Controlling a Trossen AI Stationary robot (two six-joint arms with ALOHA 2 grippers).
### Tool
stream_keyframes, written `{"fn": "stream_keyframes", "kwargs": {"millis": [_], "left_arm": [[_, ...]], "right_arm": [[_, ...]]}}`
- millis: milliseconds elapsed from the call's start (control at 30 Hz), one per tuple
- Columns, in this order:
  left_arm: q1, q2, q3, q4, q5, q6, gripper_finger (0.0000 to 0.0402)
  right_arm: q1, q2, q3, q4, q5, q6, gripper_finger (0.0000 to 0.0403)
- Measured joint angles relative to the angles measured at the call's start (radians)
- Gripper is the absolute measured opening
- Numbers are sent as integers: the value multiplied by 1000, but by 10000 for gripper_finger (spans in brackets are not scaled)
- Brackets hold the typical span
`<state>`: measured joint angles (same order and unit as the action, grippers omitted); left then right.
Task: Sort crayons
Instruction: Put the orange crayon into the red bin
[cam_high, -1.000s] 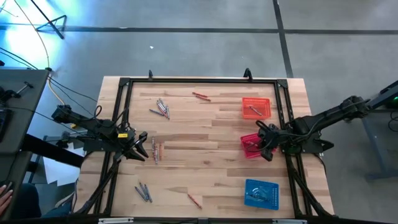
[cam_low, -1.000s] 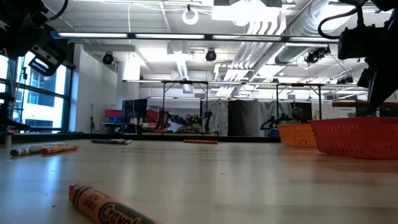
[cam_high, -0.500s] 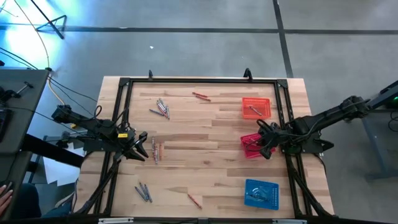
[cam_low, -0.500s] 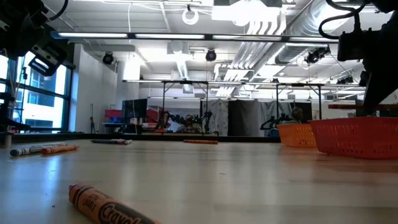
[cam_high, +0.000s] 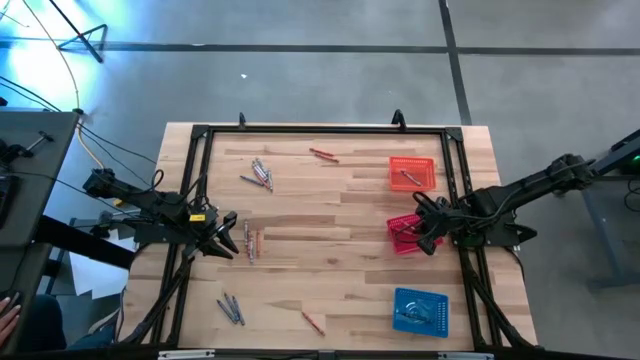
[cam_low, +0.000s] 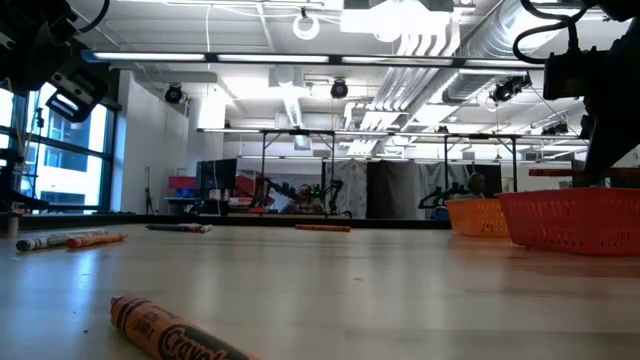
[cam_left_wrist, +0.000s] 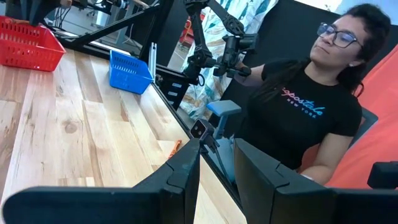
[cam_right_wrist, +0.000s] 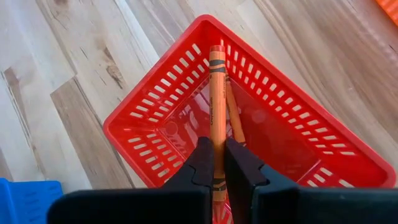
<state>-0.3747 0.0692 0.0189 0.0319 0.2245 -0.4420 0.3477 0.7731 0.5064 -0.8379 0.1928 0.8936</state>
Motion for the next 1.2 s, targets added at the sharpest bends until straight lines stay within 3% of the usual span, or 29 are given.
{"fn": "stream_keyframes", "kwargs": {"millis": [667, 933, 1067, 1200], "left_arm": [[0, 0, 0, 0, 0, 0, 86], [0, 0, 0, 0, 0, 0, 86], [0, 0, 0, 0, 0, 0, 86], [0, 0, 0, 0, 0, 0, 86]], "right_arm": [[0, 0, 3, 0, -17, 4, 93], [-1, 8, 133, 154, -73, -68, 94], [1, 89, 189, 285, -94, -160, 94], [1, 272, 255, 375, -101, -222, 94]]}}
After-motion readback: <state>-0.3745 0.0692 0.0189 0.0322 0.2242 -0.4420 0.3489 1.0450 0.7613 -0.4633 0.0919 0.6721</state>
